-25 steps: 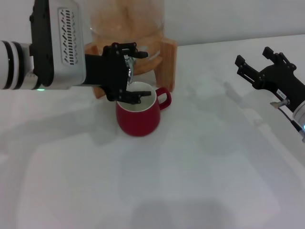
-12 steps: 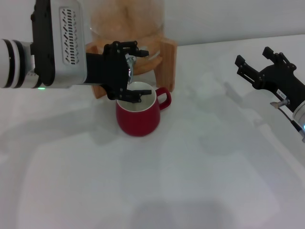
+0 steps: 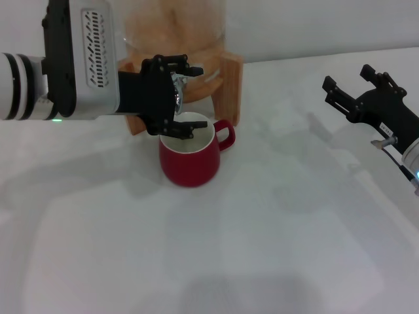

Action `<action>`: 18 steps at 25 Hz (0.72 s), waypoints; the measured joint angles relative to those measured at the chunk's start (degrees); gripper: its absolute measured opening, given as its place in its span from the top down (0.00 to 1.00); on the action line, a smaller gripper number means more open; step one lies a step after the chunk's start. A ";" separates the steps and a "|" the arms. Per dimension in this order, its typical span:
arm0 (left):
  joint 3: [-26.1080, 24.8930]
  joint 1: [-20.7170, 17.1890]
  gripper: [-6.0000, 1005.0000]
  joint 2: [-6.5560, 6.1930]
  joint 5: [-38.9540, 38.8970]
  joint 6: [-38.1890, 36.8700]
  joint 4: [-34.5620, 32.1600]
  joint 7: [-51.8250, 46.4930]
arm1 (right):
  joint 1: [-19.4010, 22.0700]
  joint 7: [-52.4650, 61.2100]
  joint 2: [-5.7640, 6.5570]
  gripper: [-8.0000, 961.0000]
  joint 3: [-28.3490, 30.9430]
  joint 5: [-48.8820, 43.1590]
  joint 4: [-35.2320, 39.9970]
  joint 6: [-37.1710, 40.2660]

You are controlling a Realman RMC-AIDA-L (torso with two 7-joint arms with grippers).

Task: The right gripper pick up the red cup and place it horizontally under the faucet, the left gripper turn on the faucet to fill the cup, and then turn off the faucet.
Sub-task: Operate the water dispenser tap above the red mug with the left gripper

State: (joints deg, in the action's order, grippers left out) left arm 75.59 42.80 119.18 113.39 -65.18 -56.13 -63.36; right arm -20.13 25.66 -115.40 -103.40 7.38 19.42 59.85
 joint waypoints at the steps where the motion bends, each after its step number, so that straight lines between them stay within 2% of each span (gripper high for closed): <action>1: 0.00 0.00 0.15 -0.01 0.00 0.02 0.03 0.01 | 0.00 0.00 0.00 0.09 -0.02 0.00 0.00 0.00; 18: -0.01 0.00 0.15 0.00 0.73 0.77 0.41 0.31 | 0.00 0.00 0.00 0.09 -0.13 0.03 0.00 0.00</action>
State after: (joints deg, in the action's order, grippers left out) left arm 75.58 42.81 119.18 114.12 -64.41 -55.72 -63.05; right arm -20.13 25.66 -115.40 -103.53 7.41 19.42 59.86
